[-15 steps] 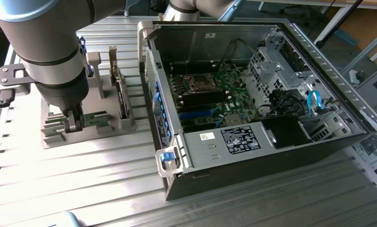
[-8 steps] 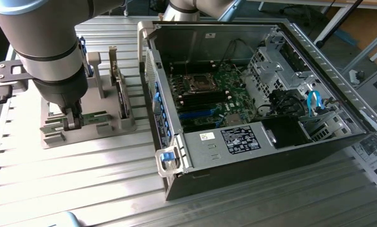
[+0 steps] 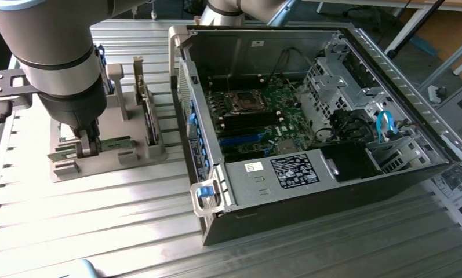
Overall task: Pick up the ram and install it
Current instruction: 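Pick up the ram and move it above insertion slot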
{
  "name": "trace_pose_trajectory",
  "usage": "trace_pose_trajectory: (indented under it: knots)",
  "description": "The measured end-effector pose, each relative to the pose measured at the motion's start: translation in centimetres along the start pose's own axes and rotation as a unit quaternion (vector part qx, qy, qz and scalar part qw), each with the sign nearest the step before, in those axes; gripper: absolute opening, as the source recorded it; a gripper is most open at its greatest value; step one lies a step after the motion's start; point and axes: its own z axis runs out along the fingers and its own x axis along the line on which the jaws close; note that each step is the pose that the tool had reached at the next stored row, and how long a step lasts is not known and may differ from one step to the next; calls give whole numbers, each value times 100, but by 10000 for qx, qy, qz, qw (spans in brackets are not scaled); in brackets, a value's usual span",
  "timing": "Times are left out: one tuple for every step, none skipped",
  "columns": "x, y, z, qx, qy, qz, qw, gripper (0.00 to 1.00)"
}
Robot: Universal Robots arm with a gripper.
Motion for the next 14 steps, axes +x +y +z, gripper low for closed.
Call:
trace_pose_trajectory:
  knots:
    - [0,0,-7,0,0,0,10000,13]
    - [-1,1,-15,0,0,0,10000,13]
    - [-1,1,-21,0,0,0,10000,13]
    - [-1,1,-27,0,0,0,10000,13]
    - [-1,1,-33,0,0,0,10000,13]
    - [-2,2,-37,0,0,0,10000,13]
    - [-2,2,-43,0,0,0,10000,13]
    - [-2,2,-49,0,0,0,10000,13]
    - [-2,2,-56,0,0,0,10000,13]
    - [-3,3,-64,-1,0,0,10000,13]
    - [-3,3,-72,0,0,0,10000,13]
    - [-4,3,-81,0,0,0,10000,13]
    - [-4,4,-90,0,0,0,10000,13]
    - [-5,4,-101,0,0,0,10000,13]
